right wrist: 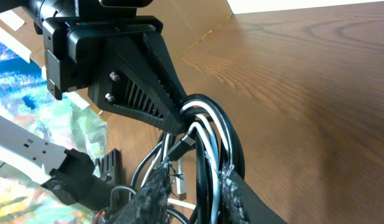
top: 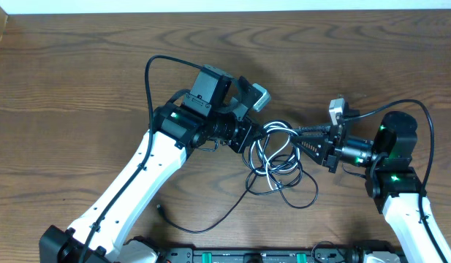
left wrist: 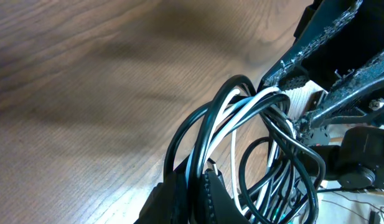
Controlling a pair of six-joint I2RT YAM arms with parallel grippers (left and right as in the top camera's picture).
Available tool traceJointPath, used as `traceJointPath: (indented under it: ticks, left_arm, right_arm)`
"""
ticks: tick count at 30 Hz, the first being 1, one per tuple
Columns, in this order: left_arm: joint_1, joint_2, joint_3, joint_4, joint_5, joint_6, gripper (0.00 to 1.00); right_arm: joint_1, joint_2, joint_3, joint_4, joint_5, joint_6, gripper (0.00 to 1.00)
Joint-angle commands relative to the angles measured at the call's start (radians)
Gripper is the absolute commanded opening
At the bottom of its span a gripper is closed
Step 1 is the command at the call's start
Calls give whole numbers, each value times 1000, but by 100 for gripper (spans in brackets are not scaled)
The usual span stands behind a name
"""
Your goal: Untangle cables
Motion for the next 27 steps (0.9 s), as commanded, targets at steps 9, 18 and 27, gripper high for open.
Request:
traceJointPath:
  ticks: [9, 18, 27]
  left_arm:
    - [2, -20, 7, 26, 28, -16, 7]
    - [2, -20, 7, 32, 14, -25, 8]
    - [2, -20, 7, 32, -360, -291, 7]
  right_arm:
    - [8, 1, 14, -62, 65, -15, 1]
    - [8, 1, 14, -62, 65, -15, 1]
    - [8, 1, 14, -63, 84, -14, 1]
